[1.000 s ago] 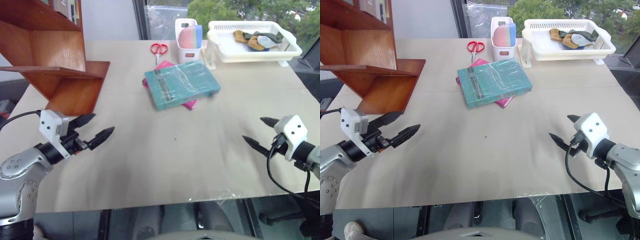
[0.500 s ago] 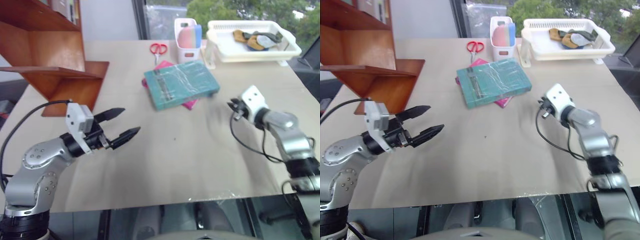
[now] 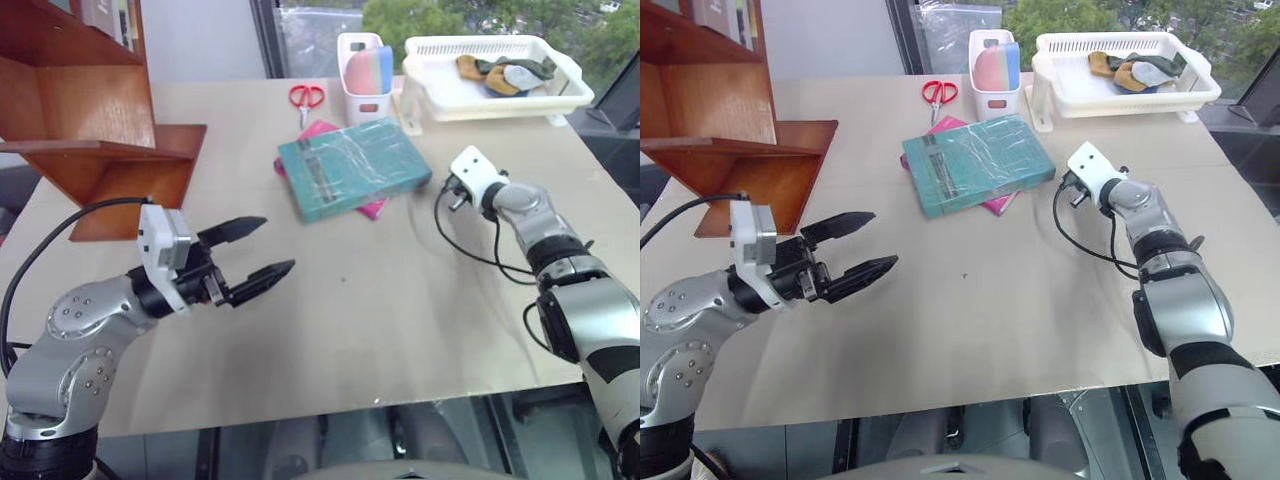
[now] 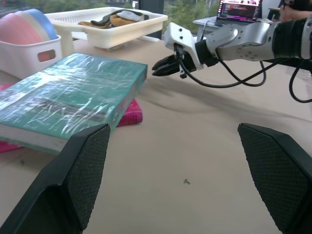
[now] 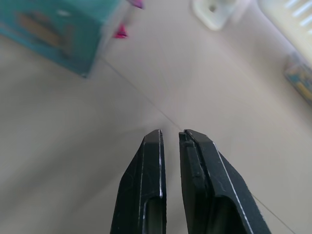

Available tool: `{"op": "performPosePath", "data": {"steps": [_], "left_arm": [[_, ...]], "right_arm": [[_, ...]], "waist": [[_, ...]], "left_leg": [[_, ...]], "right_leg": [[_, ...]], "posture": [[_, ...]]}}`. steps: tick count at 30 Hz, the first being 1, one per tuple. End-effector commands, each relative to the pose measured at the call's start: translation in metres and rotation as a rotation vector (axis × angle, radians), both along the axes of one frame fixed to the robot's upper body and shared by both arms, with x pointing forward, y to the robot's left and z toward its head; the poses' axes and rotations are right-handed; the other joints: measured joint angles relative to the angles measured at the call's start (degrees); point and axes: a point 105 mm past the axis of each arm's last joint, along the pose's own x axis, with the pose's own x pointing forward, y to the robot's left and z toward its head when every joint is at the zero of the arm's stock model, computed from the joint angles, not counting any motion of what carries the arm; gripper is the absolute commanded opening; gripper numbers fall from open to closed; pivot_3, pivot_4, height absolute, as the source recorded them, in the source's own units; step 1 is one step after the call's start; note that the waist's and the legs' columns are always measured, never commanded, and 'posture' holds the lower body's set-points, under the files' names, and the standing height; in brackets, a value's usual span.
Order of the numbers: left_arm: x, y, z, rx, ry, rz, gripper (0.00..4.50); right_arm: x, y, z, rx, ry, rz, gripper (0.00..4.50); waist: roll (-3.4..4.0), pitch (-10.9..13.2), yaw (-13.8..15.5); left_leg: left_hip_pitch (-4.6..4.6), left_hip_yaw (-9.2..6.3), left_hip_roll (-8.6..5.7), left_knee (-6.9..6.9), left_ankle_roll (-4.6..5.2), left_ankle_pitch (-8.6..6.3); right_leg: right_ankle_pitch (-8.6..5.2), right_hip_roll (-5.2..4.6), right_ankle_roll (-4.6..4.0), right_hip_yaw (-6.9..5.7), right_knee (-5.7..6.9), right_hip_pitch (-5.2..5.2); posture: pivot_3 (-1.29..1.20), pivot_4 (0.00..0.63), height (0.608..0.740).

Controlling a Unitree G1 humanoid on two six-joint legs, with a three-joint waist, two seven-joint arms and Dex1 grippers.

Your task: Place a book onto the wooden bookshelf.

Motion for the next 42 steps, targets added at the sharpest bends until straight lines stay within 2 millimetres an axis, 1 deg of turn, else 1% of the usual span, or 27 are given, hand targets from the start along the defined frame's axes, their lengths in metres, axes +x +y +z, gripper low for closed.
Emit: {"op": "performPosePath", "data": {"steps": [1,4,11,15,22,24,26,28,33,34,36,39,41,42], "left_arm": [[-0.008,-0.003,0.012,0.010,-0.050,-0.022,4.50],[-0.009,-0.004,0.011,0.012,-0.046,-0.033,4.50],[-0.006,-0.002,0.010,0.014,-0.047,-0.022,4.50],[-0.004,0.001,0.006,0.016,-0.037,-0.003,4.50],[0.001,-0.002,0.000,0.015,-0.026,0.034,4.50],[0.003,-0.003,-0.002,0.019,-0.018,0.055,4.50],[0.004,-0.007,-0.006,0.006,0.001,0.061,4.50],[0.006,-0.008,-0.009,0.010,0.012,0.081,4.50],[0.007,-0.008,-0.015,0.025,0.032,0.091,4.50],[0.007,-0.008,-0.015,0.025,0.031,0.090,4.50],[0.007,-0.008,-0.014,0.015,0.032,0.084,4.50],[0.001,-0.003,-0.013,0.002,0.057,0.064,4.50],[-0.003,0.011,-0.012,0.010,0.064,0.071,4.50],[-0.004,0.016,-0.011,0.013,0.063,0.074,4.50]], "right_arm": [[-0.001,0.030,0.027,0.056,-0.081,0.145,0.58],[-0.004,0.041,0.028,0.095,-0.087,0.194,0.58],[-0.008,0.055,0.027,0.118,-0.080,0.258,0.58],[-0.012,0.060,0.021,0.116,-0.064,0.290,0.58],[-0.014,0.064,0.014,0.124,-0.056,0.292,0.58],[-0.012,0.059,0.012,0.107,-0.059,0.267,0.58],[-0.010,0.040,0.008,0.081,-0.058,0.200,0.58],[-0.010,0.026,0.007,0.074,-0.053,0.165,0.58],[-0.023,0.013,0.002,0.073,-0.027,0.209,0.58],[-0.029,0.014,0.000,0.078,-0.017,0.243,0.58],[-0.045,0.027,0.004,0.150,0.002,0.339,0.58],[-0.082,0.066,0.010,0.234,0.050,0.547,0.58],[-0.103,0.100,0.015,0.281,0.070,0.661,0.58],[-0.109,0.112,0.017,0.297,0.077,0.694,0.58]], "waist": [[0.01,0.0,-0.1],[0.02,0.0,-0.1],[0.03,0.0,0.2],[0.03,0.0,0.2],[0.03,0.0,0.2],[0.03,0.0,0.2],[0.03,0.0,0.2],[0.03,0.0,0.6],[0.03,0.0,0.4],[0.03,0.0,0.3],[0.03,0.0,0.2],[0.07,0.0,0.1],[0.08,0.0,-0.3],[0.08,0.0,-0.4]], "left_leg": [[0.03,0.01,0.01,0.00,0.00,0.00],[0.03,-0.02,0.02,0.01,0.00,0.00],[0.02,-0.05,-0.01,0.06,0.00,0.00],[0.02,-0.04,-0.01,0.05,0.00,0.00],[0.02,-0.03,-0.01,0.06,0.00,0.00],[0.03,-0.04,-0.01,0.06,0.00,0.00],[0.03,-0.04,-0.01,0.06,0.00,0.00],[0.03,-0.05,-0.01,0.06,0.00,0.00],[0.01,-0.05,-0.05,0.08,0.00,0.00],[0.02,-0.05,-0.04,0.08,0.00,0.00],[0.04,-0.04,-0.01,0.08,0.00,0.00],[0.05,-0.04,0.04,0.07,0.00,0.00],[0.06,-0.02,0.07,0.07,0.00,0.00],[0.08,-0.02,0.08,0.07,0.00,0.00]], "right_leg": [[0.00,0.02,0.00,0.01,0.03,0.00],[0.00,0.02,0.00,-0.02,0.09,0.00],[0.00,0.00,0.00,-0.04,0.17,-0.01],[0.00,-0.01,0.00,-0.04,0.17,0.00],[0.00,-0.01,0.00,-0.03,0.20,-0.01],[0.00,-0.01,0.00,-0.03,0.20,-0.01],[0.00,-0.01,0.00,-0.03,0.22,-0.01],[0.00,-0.01,0.00,-0.04,0.21,0.00],[0.00,-0.05,0.00,-0.05,0.19,0.01],[0.00,-0.04,0.00,-0.05,0.21,0.00],[0.00,-0.01,0.00,-0.02,0.23,0.00],[0.00,0.02,0.00,-0.01,0.26,-0.01],[0.00,0.04,0.00,0.03,0.29,-0.04],[0.00,0.05,0.00,0.03,0.31,-0.03]], "posture": [[0.00,0.150,0.740],[0.00,0.150,0.740],[0.00,0.150,0.740],[0.00,0.150,0.740],[0.00,0.150,0.740],[0.00,0.150,0.740],[0.00,0.150,0.740],[0.00,0.150,0.740],[0.00,0.150,0.740],[0.00,0.150,0.740],[0.00,0.150,0.740],[0.00,0.150,0.740],[0.00,0.150,0.740],[0.00,0.150,0.740]]}}
